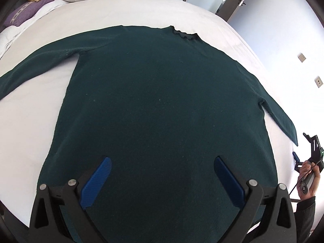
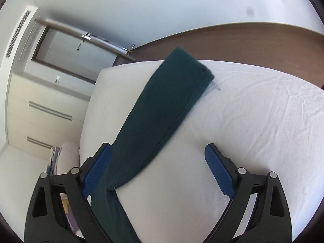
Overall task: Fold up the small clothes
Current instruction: 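Grasp the cuff of the sleeve nearest the right tool with the right tool, then carry the held sleeve across the sweater body with the right tool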
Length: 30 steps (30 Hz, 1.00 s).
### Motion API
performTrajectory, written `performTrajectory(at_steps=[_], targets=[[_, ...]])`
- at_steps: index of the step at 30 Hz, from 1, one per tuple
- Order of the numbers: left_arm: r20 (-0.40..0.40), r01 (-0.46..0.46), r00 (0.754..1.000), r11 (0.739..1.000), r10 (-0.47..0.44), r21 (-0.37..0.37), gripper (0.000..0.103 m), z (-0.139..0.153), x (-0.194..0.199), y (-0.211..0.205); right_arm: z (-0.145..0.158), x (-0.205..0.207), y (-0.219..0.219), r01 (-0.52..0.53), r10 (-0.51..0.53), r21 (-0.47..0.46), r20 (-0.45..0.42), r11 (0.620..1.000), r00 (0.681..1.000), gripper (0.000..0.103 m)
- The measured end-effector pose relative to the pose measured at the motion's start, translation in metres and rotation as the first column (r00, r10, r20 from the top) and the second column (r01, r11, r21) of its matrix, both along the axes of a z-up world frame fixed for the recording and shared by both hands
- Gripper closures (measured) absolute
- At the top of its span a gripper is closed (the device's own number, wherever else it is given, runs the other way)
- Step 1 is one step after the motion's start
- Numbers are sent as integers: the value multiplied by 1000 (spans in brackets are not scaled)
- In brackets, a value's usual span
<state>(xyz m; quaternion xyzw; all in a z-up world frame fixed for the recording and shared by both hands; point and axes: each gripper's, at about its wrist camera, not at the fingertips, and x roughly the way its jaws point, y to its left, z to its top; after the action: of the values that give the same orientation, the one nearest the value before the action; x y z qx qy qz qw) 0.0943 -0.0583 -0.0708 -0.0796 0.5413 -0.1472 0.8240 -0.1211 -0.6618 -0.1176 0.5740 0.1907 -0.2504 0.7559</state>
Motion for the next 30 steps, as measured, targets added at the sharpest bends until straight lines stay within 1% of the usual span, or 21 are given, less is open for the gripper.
performTrajectory(at_steps=[2,5,7,9,10,11,12,14,16,17,19,21,23,25,27,30], targets=[[-8,13,1000,999,-13,-35,0,-2,11,-9,-5,0,-17,31,-31,17,28,999,999,22],[-22,30,999,993,-33,-111,0,-4,27,-20,-4,12,-38,37,-38,8,43,999,998,22],[-29,28,999,988,-33,-154,0,-5,35,-27,-11,22,-51,43,-45,25,64,999,997,31],[-24,24,999,980,-30,-199,0,-2,42,-31,-15,30,-66,54,-57,51,60,997,997,51],[-12,25,1000,977,-28,-210,0,0,45,-33,-20,34,-71,55,-58,54,56,997,997,57],[0,29,1000,977,-30,-210,0,3,47,-37,-22,38,-76,53,-55,49,39,997,998,71],[9,37,999,977,-36,-212,1,5,50,-39,-25,42,-80,49,-50,40,21,998,999,79],[14,59,998,973,-58,-224,4,6,57,-44,-24,49,-85,48,-48,10,-3,999,999,85],[4,80,997,966,-82,-245,8,6,65,-48,-18,60,-85,41,-42,-34,-40,999,998,89],[-2,86,996,963,-90,-254,8,5,68,-49,-14,66,-85,37,-40,-58,-55,998,998,92],[0,101,994,955,-106,-280,9,6,77,-54,4,92,-62,17,-25,-105,-74,994,997,94],[4,112,993,942,-117,-316,9,9,88,-60,27,117,-46,-29,15,-170,-81,985,997,95],[10,128,991,928,-133,-351,9,12,99,-66,57,151,-24,-98,78,-248,-92,964,993,96],[19,147,988,910,-152,-387,9,16,111,-73,82,186,4,-191,167,-327,-103,925,981,96],[18,159,986,888,-168,-431,9,18,123,-76,103,223,46,-295,265,-405,-131,865,955,96],[7,162,983,852,-182,-498,9,19,141,-77,123,280,116,-445,415,-488,-174,751,893,96]])
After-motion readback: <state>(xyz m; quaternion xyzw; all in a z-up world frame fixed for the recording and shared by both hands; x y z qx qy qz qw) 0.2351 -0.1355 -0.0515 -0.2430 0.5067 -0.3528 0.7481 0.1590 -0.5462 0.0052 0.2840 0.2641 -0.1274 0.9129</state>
